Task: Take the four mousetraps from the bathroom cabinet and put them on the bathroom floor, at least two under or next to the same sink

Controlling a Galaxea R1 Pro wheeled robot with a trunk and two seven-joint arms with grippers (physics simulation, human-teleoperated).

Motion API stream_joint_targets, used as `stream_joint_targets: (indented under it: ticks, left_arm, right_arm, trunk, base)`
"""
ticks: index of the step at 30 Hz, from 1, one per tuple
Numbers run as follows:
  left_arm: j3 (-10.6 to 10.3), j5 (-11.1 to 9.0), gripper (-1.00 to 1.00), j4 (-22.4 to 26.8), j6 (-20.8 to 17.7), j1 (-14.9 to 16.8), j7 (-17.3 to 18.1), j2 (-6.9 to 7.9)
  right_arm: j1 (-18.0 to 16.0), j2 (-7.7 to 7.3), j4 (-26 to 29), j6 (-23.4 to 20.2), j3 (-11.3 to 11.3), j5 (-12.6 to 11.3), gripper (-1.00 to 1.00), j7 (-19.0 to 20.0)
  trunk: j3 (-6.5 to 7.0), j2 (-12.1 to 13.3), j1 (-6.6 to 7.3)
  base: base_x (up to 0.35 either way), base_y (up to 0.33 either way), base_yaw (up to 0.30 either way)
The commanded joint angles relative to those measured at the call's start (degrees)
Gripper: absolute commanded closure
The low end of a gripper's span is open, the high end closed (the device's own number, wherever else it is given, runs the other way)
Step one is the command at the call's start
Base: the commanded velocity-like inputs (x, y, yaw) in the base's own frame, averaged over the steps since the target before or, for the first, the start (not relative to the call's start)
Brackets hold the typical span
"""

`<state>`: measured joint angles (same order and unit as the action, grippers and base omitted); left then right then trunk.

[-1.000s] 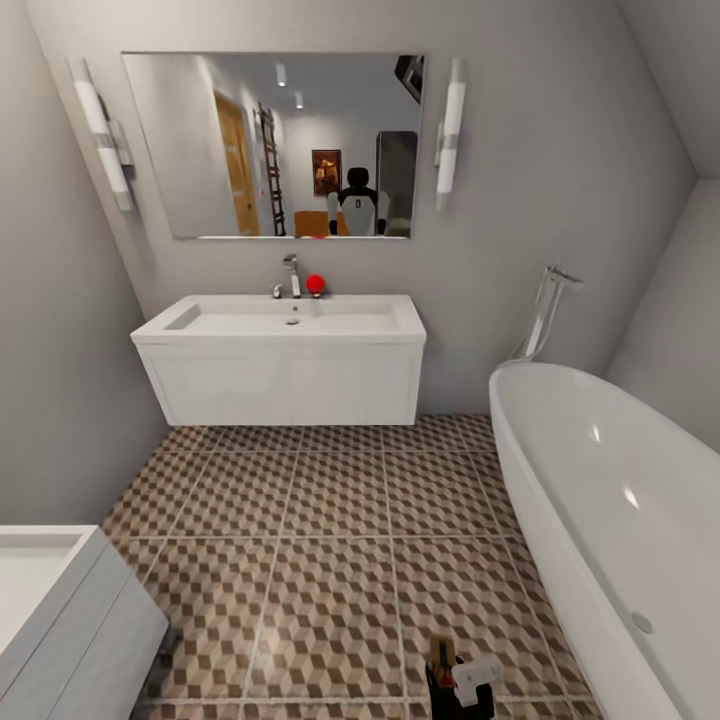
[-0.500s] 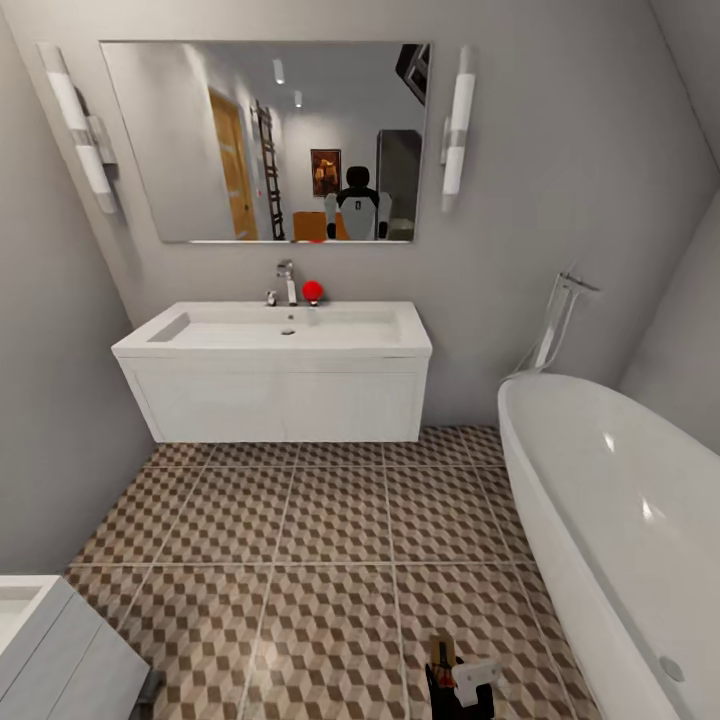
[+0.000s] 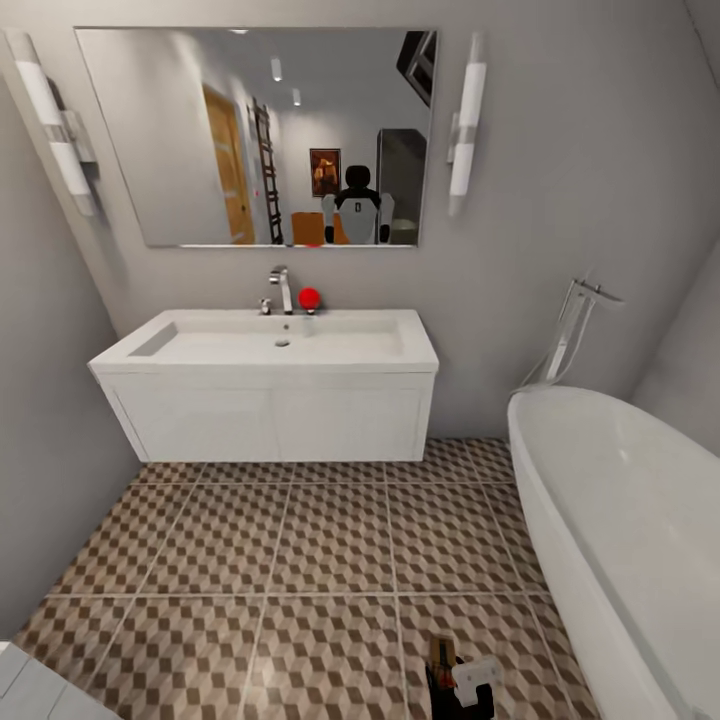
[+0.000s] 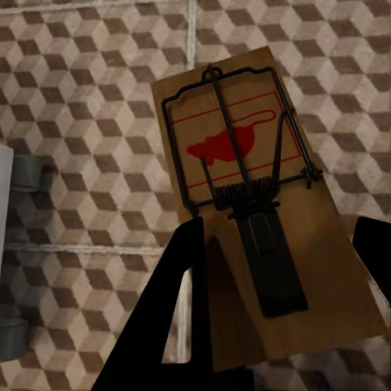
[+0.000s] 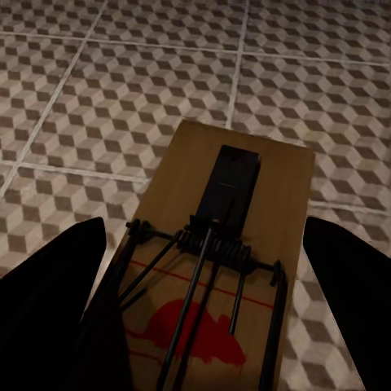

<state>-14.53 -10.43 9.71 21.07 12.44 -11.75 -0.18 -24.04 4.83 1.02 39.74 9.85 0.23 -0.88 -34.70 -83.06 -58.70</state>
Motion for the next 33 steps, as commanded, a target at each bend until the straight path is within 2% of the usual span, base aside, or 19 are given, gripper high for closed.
stream_joint_targets:
  ticks: [1, 15, 33]
  left_arm:
    - [-0.5, -0.5, 1.0, 0.0, 0.2, 0.0, -0.3, 0.01]
    - [-0.5, -0.5, 1.0, 0.0, 0.2, 0.0, -0.3, 0.01]
    - [-0.5, -0.5, 1.0, 0.0, 0.3, 0.1, -0.3, 0.01]
  right_arm:
    - [0.0, 0.0, -0.1, 0.2, 0.2, 0.0, 1.0, -0.1]
    - [0.0, 0.0, -0.1, 0.2, 0.2, 0.0, 1.0, -0.1]
    - [0.0, -0.06, -0.1, 0.2, 0.2, 0.0, 1.0, -0.1]
  trunk:
    - [-0.05, 0.0, -0.03]
    - [-0.05, 0.0, -0.03]
    - [-0.05, 0.0, -0.03]
  base:
    - [0.304, 0.0, 0.0]
    - [0.27, 0.0, 0.0]
    - [0.02, 0.0, 0.0]
